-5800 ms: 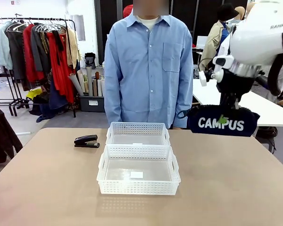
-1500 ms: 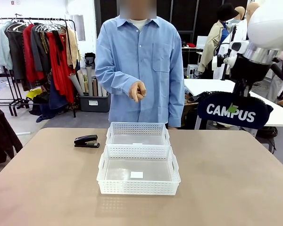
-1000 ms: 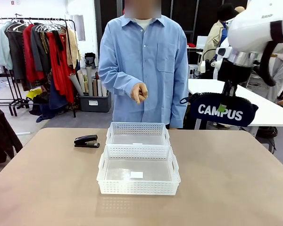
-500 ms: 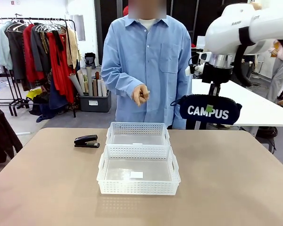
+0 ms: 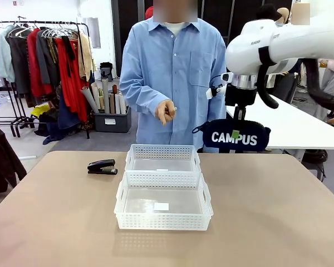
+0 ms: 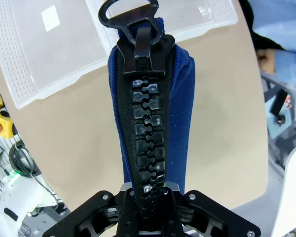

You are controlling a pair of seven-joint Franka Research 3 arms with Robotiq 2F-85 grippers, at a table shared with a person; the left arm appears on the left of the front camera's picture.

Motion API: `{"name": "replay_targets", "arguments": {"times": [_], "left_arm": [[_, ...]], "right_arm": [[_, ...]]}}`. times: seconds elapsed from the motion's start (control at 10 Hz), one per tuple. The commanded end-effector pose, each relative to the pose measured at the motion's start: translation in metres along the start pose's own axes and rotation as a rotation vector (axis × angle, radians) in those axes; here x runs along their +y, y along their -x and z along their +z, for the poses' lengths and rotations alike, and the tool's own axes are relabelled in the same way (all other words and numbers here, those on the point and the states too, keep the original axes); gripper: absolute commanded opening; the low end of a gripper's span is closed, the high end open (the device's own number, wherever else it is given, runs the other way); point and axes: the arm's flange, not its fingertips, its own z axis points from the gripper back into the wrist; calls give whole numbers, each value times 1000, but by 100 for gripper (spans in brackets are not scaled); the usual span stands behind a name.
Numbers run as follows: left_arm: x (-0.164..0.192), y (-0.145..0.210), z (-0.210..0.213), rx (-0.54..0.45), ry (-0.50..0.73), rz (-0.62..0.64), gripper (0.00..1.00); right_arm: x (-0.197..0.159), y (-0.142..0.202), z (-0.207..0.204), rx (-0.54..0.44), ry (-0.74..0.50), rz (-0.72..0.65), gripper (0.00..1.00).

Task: Distribute items into two baskets.
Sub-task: Move the picked Pencil pouch towards the Organizing basket indicated by the person, stopping as directed.

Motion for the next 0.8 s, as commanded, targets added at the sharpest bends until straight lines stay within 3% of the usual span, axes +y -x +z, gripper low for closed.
{"name": "replay_targets", "arguments": {"times": [0.0,0.5,0.6,0.7], "left_arm": [[0,0,0,-11,14,-10,100],[0,0,0,-11,14,-10,100],[0,0,0,-11,14,-10,100],[0,0,0,-11,14,-10,100]], "right_arm": [[-13,-16,-2,29,21,-18,0],[-20,-48,-28,35,-2,34,0],[-21,-46,-28,40,-7,36,0],[-22,-19,-17,13,-16,30,0]]}}
